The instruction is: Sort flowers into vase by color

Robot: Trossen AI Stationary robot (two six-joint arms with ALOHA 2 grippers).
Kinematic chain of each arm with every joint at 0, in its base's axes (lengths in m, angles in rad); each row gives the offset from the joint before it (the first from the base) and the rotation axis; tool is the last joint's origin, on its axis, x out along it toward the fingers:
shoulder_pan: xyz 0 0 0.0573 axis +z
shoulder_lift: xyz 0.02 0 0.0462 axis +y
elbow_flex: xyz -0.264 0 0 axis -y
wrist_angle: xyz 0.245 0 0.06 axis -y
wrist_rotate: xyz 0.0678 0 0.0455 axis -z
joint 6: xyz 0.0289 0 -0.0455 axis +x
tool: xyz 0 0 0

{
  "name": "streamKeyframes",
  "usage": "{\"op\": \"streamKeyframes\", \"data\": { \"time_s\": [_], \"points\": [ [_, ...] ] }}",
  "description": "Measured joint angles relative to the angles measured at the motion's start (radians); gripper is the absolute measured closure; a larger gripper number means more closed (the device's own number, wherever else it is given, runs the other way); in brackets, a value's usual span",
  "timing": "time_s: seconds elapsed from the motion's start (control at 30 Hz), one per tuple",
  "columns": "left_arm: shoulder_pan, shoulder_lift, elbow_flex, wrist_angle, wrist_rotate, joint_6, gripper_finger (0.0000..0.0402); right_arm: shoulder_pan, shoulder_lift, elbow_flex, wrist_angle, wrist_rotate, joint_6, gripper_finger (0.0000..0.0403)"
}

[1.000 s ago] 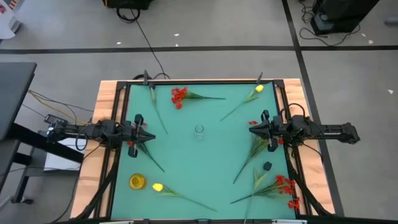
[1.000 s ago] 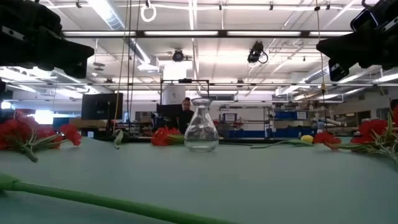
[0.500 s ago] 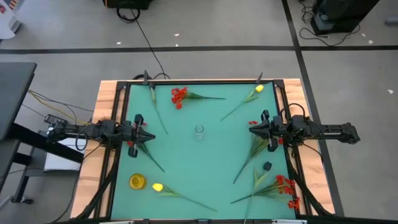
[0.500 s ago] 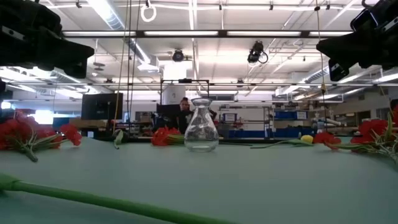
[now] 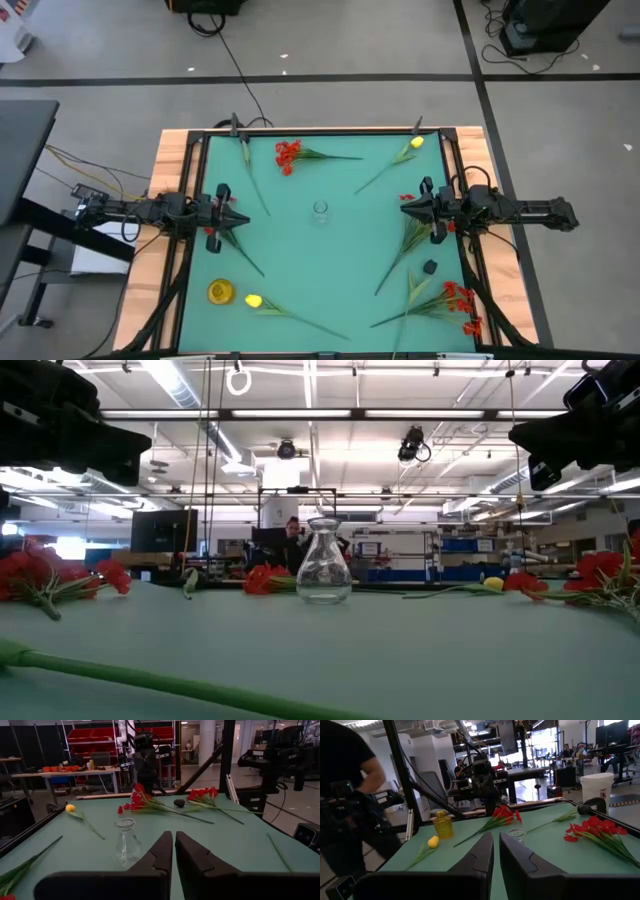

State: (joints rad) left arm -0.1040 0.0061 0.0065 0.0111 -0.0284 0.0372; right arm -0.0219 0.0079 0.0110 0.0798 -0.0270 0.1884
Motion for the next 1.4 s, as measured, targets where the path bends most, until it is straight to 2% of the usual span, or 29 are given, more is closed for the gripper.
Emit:
{"op": "streamKeyframes", "data": {
  "time_s": [0.7,0.87,1.4],
  "points": [
    [0.000,0.000,0.000,0.000,0.000,0.000,0.0374,0.000,0.000,0.000,0.000,0.000,0.000,0.0362],
    [0.001,0.000,0.000,0.015,-0.057,0.000,0.0374,0.000,0.000,0.000,0.000,0.000,0.000,0.0362],
    [0.000,0.000,0.000,0.022,-0.056,0.000,0.0374,0.000,0.000,0.000,0.001,0.000,0.000,0.0362]
  ]
}}
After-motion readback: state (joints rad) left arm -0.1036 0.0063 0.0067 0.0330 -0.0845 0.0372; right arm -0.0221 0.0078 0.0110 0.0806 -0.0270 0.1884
